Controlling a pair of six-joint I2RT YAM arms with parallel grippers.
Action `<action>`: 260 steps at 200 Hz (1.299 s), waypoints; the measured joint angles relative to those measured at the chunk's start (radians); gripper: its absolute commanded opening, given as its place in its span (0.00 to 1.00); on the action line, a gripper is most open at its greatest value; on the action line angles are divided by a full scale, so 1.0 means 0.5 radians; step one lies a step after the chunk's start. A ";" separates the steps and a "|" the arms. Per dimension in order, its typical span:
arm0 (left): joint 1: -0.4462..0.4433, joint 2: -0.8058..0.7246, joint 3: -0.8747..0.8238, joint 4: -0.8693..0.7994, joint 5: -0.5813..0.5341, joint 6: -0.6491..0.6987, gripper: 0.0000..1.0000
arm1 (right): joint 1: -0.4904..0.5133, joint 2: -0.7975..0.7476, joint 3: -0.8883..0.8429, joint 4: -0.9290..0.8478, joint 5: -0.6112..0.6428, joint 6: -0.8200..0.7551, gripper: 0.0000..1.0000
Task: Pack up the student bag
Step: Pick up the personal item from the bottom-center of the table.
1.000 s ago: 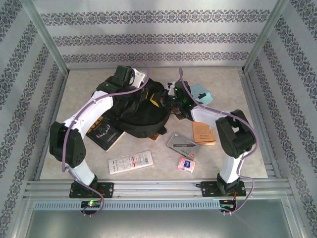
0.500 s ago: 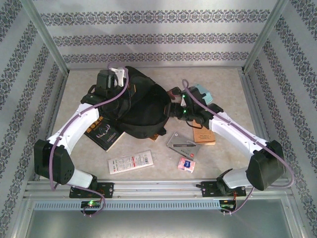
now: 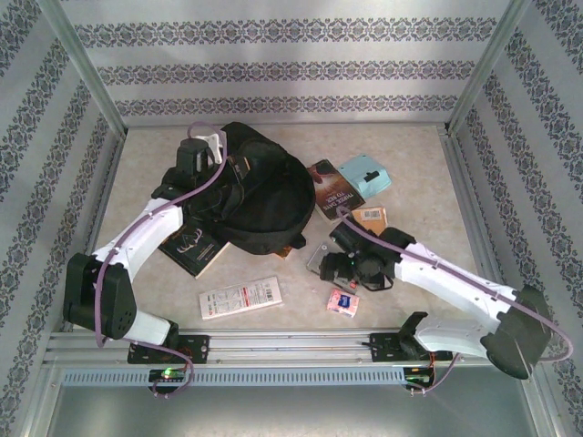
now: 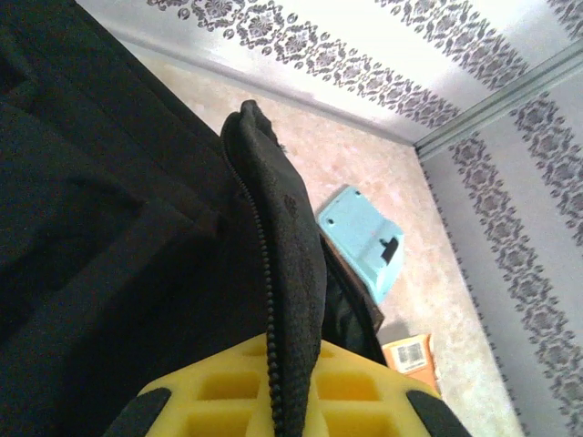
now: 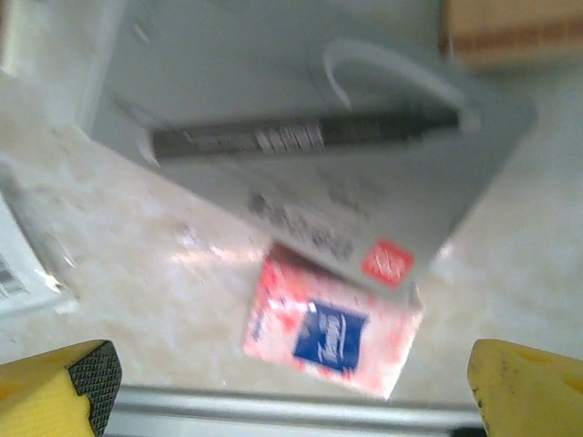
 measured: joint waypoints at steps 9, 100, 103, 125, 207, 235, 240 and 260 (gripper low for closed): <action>0.014 0.000 0.000 0.024 0.021 -0.036 0.00 | 0.056 -0.019 -0.059 -0.024 -0.017 0.104 0.98; 0.065 0.000 -0.049 0.144 0.102 -0.169 0.00 | 0.108 0.166 -0.386 0.442 -0.193 0.652 0.98; 0.065 0.000 -0.049 0.146 0.105 -0.170 0.00 | 0.108 0.183 -0.386 0.457 -0.197 0.662 0.98; 0.066 0.000 -0.056 0.159 0.108 -0.170 0.00 | 0.108 0.291 -0.386 0.532 -0.208 0.720 0.98; 0.066 0.000 -0.060 0.166 0.108 -0.167 0.00 | 0.066 0.372 -0.359 0.444 -0.120 0.835 0.71; 0.066 0.000 -0.060 0.166 0.108 -0.167 0.00 | 0.077 0.369 -0.226 0.305 -0.060 0.788 0.69; 0.066 0.001 -0.060 0.166 0.108 -0.166 0.00 | 0.085 0.365 -0.192 0.273 -0.043 0.779 0.69; 0.066 0.004 -0.060 0.166 0.109 -0.150 0.00 | 0.136 0.295 -0.044 0.165 0.009 0.693 0.67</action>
